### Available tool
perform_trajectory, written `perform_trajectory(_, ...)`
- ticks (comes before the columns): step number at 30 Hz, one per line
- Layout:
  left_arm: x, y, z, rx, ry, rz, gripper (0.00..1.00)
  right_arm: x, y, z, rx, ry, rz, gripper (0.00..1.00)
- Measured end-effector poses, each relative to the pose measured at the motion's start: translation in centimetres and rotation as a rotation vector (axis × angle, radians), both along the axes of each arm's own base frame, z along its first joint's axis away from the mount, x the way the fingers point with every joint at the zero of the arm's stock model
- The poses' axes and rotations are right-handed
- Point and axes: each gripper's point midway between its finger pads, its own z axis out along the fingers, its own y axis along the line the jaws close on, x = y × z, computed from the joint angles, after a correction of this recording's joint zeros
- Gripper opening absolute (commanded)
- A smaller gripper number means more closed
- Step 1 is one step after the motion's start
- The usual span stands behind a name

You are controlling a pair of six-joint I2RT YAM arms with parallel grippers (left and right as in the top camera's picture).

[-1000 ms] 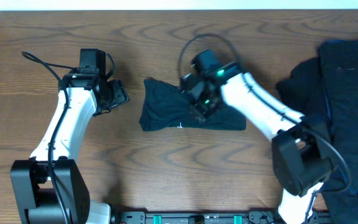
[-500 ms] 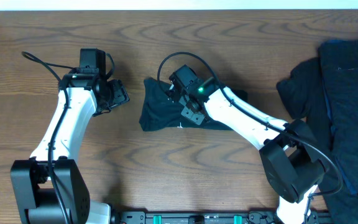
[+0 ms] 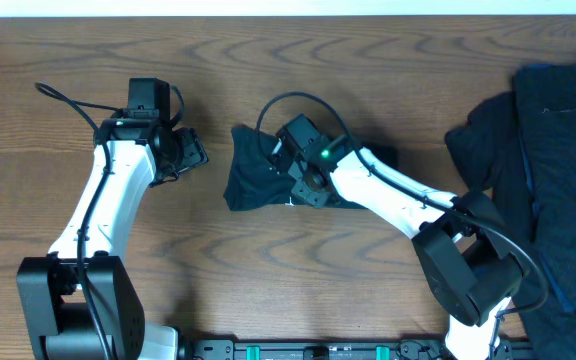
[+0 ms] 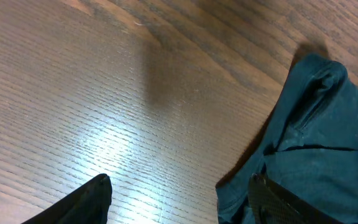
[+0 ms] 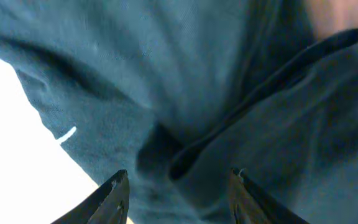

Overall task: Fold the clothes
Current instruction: 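Press the right gripper down on the folded bundle to flatten it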

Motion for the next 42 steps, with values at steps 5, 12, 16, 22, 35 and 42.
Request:
perform_trajectory(5, 0.0, 0.0, 0.0, 0.0, 0.0, 0.0, 0.72, 0.0, 0.0, -0.4, 0.006, -0.007, -0.003, 0.46)
perform_trajectory(12, 0.0, 0.0, 0.0, 0.0, 0.0, 0.0, 0.72, 0.8, 0.0, -0.2, 0.004, -0.043, -0.01, 0.42)
perform_trajectory(16, 0.0, 0.0, 0.0, 0.0, 0.0, 0.0, 0.72, 0.9, -0.2, -0.2, -0.008, -0.054, -0.015, 0.33)
perform_trajectory(22, 0.0, 0.0, 0.0, 0.0, 0.0, 0.0, 0.72, 1.0, -0.2, -0.2, -0.01, -0.056, -0.019, 0.21)
perform_trajectory(35, 0.0, 0.0, 0.0, 0.0, 0.0, 0.0, 0.72, 1.1, -0.2, -0.1, -0.008, -0.059, -0.03, 0.39)
perform_trajectory(42, 0.0, 0.0, 0.0, 0.0, 0.0, 0.0, 0.72, 1.1, -0.2, -0.1, -0.004, -0.058, -0.042, 0.38)
